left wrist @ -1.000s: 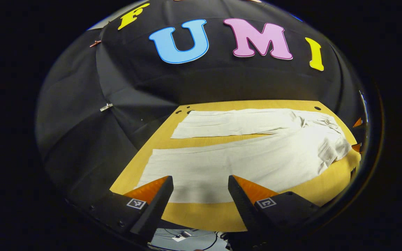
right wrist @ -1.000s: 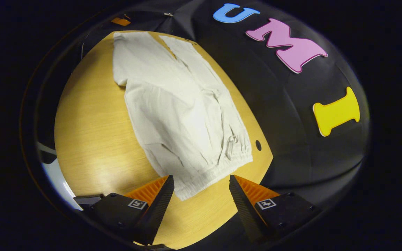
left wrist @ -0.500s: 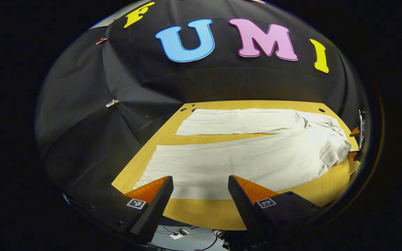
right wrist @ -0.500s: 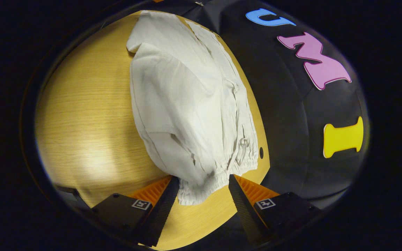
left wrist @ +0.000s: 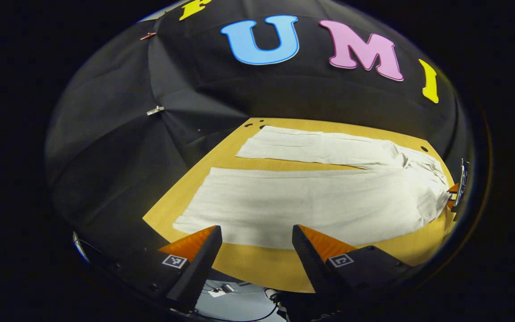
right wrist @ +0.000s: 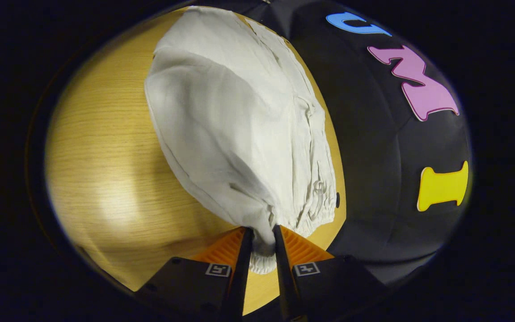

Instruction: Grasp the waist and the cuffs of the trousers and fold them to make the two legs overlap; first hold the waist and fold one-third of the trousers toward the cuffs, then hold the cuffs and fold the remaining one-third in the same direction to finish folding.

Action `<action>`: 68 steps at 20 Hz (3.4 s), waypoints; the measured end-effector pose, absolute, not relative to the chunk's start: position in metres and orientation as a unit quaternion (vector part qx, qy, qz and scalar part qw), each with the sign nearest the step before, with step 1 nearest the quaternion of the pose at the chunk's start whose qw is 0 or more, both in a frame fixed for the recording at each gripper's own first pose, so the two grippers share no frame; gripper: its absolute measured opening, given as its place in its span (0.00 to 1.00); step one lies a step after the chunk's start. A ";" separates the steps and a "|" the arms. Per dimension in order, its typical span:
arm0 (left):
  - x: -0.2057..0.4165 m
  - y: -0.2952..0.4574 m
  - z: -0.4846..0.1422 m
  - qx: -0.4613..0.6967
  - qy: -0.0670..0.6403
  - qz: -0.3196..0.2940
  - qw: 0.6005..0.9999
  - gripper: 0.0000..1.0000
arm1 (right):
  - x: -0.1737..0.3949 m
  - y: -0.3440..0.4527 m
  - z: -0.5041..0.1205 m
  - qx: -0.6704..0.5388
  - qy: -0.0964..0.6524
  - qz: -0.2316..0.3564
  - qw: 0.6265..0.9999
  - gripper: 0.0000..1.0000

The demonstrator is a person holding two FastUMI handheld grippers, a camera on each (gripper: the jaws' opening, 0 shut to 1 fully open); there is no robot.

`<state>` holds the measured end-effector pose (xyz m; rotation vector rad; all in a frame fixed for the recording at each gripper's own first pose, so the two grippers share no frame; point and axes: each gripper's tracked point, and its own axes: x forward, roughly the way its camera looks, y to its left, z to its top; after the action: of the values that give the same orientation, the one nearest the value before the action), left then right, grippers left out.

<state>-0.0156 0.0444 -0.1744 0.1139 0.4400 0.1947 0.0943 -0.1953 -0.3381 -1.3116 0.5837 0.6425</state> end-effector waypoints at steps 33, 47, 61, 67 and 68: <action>0.065 0.213 -0.248 0.677 0.247 -0.124 0.683 0.84 | 0.092 -0.188 -0.345 -0.590 0.346 0.362 0.633 0.06; 0.112 0.194 -0.261 0.672 0.262 -0.150 0.676 0.09 | 0.092 -0.190 -0.344 -0.639 0.304 0.358 0.609 0.05; 0.129 0.172 -0.194 0.586 0.219 -0.081 0.776 0.06 | 0.127 -0.203 -0.293 -0.624 0.280 0.242 0.689 0.05; 0.169 0.168 -0.143 0.601 0.187 -0.064 0.774 0.06 | 0.169 -0.207 -0.250 -0.611 0.253 0.197 0.723 0.05; 0.176 0.167 -0.136 0.605 0.184 -0.064 0.772 0.06 | 0.177 -0.205 -0.243 -0.608 0.248 0.190 0.730 0.05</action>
<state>0.1760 0.1669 -0.1363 1.3107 0.3995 -0.1393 0.1773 -0.2048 -0.2429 -1.3386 0.5466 0.4189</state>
